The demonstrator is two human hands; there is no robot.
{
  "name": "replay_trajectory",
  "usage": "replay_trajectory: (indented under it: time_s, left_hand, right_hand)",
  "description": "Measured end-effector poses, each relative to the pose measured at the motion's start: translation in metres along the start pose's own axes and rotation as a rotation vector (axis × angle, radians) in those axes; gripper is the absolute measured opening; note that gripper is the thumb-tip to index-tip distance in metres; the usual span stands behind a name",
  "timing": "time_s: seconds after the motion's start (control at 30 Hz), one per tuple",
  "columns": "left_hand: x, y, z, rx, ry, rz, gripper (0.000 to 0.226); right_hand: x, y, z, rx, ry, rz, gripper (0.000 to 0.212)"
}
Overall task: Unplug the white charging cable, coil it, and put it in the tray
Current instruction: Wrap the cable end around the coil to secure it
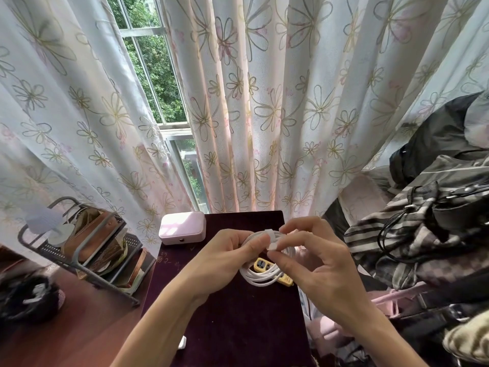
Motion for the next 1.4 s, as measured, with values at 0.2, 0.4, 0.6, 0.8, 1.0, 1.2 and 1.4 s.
replay_trajectory:
  time_s: [0.2,0.4,0.6,0.8,1.0,1.2,1.4]
  left_hand:
    - [-0.001,-0.001,0.000,-0.006,0.020,-0.025,0.045]
    - [-0.001,0.002,0.000,0.009,0.055,-0.042,0.053]
    - [0.002,0.002,0.006,-0.045,0.105,-0.088,0.028]
    - [0.008,0.000,0.011,-0.050,0.115,-0.144,0.026]
    - [0.014,-0.002,0.019,-0.184,0.181,-0.142,0.013]
    - [0.023,0.000,0.015,-0.359,0.231,-0.039,0.011]
    - [0.027,-0.002,-0.029,-0.205,0.156,0.038,0.013]
  right_hand:
    - [0.004,-0.002,-0.008,0.134,-0.055,-0.095,0.008]
    - [0.002,-0.006,-0.011,0.107,-0.074,-0.104,0.005]
    - [-0.005,-0.004,-0.012,-0.002,0.040,-0.088,0.006]
    - [-0.007,-0.002,-0.004,-0.067,0.194,-0.108,0.018]
    - [-0.010,0.008,0.002,-0.321,0.352,-0.193,0.021]
    - [-0.003,0.020,0.023,-0.332,0.554,-0.450,0.033]
    - [0.018,0.042,0.051,-0.205,0.604,-0.639,0.063]
Point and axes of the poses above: each hand's wrist, its own x-axis away from the middle knuckle, its own y-axis out of the palm, z = x × y, the point moved 6 cm from there along -x, towards the middle knuckle, and after that the axes turned 9 degrees about -x, right-handed, at the moved point
